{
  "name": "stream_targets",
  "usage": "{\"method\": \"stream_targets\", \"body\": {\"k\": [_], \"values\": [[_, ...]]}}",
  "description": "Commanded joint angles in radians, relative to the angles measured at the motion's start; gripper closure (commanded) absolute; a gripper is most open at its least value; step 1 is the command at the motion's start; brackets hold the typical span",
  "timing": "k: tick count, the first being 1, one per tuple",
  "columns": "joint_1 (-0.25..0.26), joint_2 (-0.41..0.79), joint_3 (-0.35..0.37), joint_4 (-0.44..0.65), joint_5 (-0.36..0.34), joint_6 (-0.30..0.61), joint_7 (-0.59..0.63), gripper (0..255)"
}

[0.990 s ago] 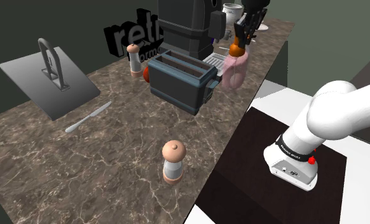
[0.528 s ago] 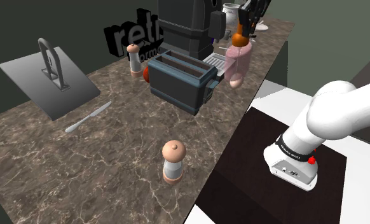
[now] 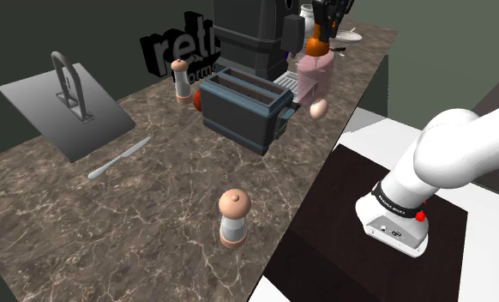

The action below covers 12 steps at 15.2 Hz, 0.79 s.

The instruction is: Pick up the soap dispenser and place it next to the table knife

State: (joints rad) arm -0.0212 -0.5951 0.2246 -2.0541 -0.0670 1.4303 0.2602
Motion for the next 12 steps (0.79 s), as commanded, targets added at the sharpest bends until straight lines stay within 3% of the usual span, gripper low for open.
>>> {"method": "stream_targets", "body": {"k": [1, 12], "values": [[0.003, 0.038, 0.03, 0.006, 0.01, 0.029, 0.036, 255], [0.022, 0.338, 0.218, 0.124, 0.002, 0.177, 0.276, 255]]}}
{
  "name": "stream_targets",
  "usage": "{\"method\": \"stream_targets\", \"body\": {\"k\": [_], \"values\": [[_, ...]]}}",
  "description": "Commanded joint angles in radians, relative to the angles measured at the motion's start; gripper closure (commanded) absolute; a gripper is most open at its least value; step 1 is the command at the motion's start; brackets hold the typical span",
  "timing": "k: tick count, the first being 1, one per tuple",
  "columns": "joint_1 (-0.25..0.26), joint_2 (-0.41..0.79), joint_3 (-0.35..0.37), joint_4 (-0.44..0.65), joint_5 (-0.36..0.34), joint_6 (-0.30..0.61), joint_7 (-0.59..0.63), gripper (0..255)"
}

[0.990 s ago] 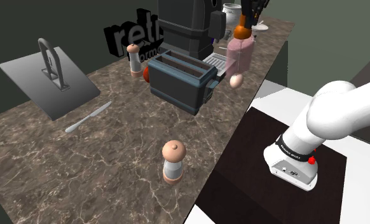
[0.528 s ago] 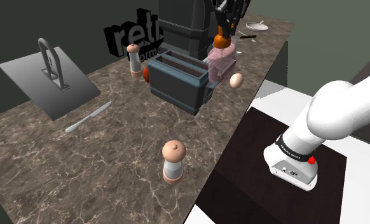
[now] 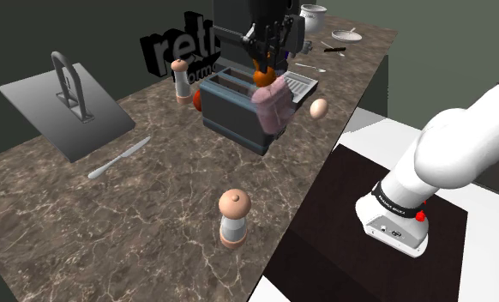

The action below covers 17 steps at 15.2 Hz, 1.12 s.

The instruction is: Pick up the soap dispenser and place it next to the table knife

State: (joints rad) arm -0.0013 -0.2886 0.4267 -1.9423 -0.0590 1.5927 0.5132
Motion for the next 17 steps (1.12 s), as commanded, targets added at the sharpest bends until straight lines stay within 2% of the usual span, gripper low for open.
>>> {"method": "stream_targets", "body": {"k": [1, 9, 13, 17], "values": [[0.004, 0.065, 0.032, 0.031, -0.015, 0.025, 0.047, 255], [0.059, 0.37, 0.133, 0.231, -0.139, 0.065, 0.241, 255], [0.122, 0.541, 0.151, 0.372, -0.223, 0.053, 0.327, 255], [0.21, 0.719, 0.145, 0.55, -0.305, 0.019, 0.389, 255]]}}
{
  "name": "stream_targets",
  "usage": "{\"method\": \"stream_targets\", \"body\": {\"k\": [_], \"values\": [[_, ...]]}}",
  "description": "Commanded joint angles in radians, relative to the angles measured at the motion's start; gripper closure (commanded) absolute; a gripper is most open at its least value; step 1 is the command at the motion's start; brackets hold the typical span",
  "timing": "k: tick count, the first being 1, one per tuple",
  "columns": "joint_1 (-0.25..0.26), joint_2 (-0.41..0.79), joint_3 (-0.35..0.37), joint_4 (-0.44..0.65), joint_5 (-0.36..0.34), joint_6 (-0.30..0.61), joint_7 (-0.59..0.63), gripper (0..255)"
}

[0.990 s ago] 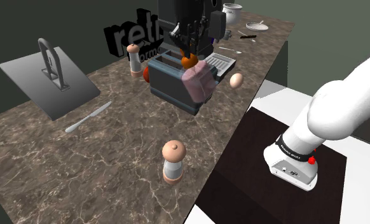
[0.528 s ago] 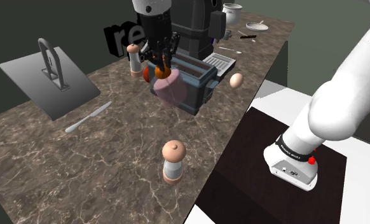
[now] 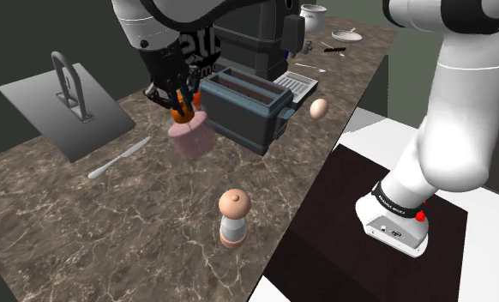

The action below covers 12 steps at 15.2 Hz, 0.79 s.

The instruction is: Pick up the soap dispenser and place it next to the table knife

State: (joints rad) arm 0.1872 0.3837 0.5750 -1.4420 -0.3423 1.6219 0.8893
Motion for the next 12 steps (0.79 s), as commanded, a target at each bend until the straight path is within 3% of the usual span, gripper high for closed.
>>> {"method": "stream_targets", "body": {"k": [1, 2, 12], "values": [[0.047, 0.093, -0.008, 0.101, -0.041, -0.023, 0.024, 255], [0.078, 0.147, -0.014, 0.166, -0.062, -0.039, 0.034, 255], [0.061, 0.158, -0.023, 0.047, -0.072, 0.086, 0.061, 255]]}}
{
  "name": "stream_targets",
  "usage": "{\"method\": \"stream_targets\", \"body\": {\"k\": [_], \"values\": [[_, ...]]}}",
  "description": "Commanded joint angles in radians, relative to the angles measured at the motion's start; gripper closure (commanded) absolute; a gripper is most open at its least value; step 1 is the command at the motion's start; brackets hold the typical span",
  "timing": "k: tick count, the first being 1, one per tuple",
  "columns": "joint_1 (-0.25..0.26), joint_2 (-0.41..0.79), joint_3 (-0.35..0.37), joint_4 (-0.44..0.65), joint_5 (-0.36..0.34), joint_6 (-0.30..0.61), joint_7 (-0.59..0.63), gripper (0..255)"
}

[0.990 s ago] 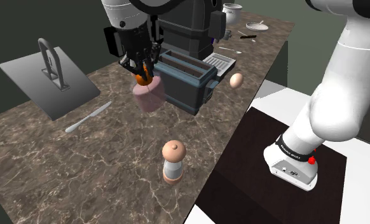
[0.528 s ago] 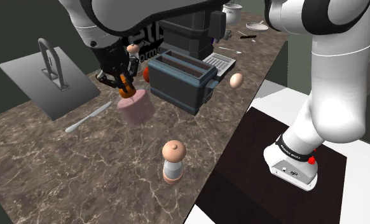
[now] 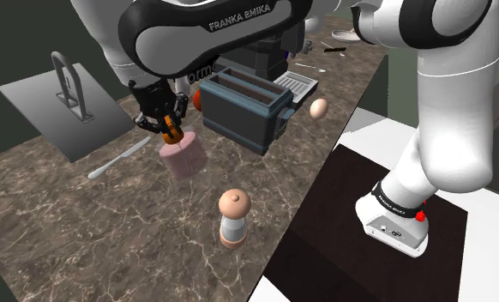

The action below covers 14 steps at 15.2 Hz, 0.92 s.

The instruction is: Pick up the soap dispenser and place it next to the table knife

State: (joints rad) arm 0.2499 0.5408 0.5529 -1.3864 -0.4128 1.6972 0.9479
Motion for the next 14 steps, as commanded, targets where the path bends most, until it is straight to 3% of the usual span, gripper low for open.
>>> {"method": "stream_targets", "body": {"k": [1, 11, 12, 14], "values": [[-0.002, 0.003, -0.002, -0.019, -0.003, 0.022, 0.005, 255], [-0.005, 0.009, -0.002, -0.034, -0.007, 0.041, 0.01, 255], [-0.006, 0.006, -0.001, -0.036, -0.006, 0.04, 0.01, 0], [-0.007, 0.003, 0.0, -0.04, -0.005, 0.041, 0.01, 0]]}}
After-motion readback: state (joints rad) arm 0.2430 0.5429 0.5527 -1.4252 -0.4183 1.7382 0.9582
